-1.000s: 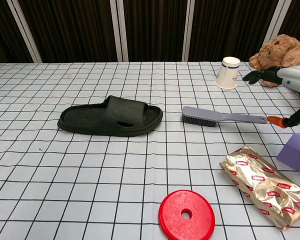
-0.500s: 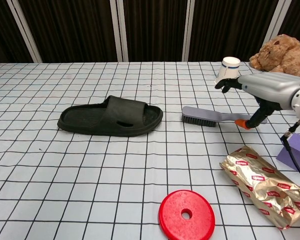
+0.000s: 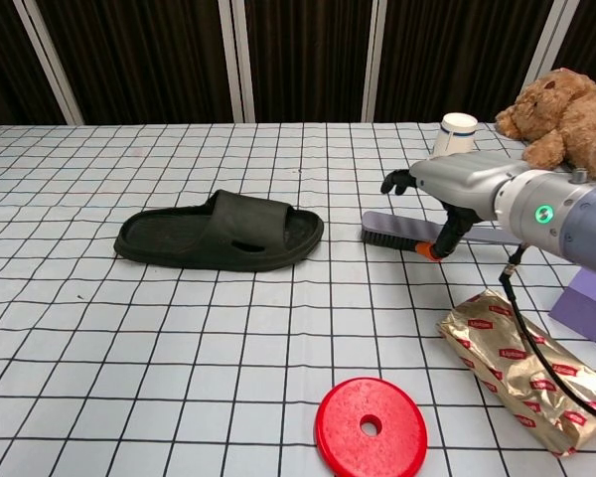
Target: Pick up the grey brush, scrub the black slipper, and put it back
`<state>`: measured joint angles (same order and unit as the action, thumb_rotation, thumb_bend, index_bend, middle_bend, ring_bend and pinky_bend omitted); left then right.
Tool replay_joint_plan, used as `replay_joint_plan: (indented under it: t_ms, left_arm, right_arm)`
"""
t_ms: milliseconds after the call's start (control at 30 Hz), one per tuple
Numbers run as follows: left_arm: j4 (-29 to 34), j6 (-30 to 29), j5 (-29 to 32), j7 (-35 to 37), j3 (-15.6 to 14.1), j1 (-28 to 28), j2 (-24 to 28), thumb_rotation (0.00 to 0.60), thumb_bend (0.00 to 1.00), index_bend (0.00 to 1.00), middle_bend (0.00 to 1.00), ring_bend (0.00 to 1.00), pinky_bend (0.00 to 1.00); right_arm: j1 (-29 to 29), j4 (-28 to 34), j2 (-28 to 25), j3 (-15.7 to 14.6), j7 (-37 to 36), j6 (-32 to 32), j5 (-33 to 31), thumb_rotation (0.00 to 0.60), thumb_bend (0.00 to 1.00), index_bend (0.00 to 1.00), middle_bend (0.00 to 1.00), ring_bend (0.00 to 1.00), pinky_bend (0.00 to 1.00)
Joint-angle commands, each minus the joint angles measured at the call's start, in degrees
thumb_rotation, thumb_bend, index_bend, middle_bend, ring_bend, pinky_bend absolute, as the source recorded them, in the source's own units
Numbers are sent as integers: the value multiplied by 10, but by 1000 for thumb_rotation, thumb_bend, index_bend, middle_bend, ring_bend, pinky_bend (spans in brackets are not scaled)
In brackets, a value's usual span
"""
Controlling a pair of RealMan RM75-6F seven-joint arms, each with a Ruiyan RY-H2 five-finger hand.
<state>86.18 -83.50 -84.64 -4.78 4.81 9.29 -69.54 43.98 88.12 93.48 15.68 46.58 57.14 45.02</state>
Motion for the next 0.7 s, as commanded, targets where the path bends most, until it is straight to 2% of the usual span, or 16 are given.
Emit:
replay_joint_plan:
  t_ms: [33, 367, 700]
  left_arm:
    - [-1, -1, 1, 2, 1, -1, 1, 600, 61, 0, 0, 0, 38]
    - [-2, 6, 8, 5, 0, 1, 2, 600, 61, 0, 0, 0, 38]
    - [-4, 7, 14, 9, 2, 1, 3, 600, 61, 0, 0, 0, 38]
  right_arm:
    - [11, -15, 8, -2, 8, 0, -12, 600, 413, 160, 176, 108, 120]
    - [33, -58, 25, -11, 2, -12, -43, 600, 413, 163, 181, 112, 120]
    - [51, -94, 35, -14, -16, -25, -51, 600, 412, 237, 224, 139, 137]
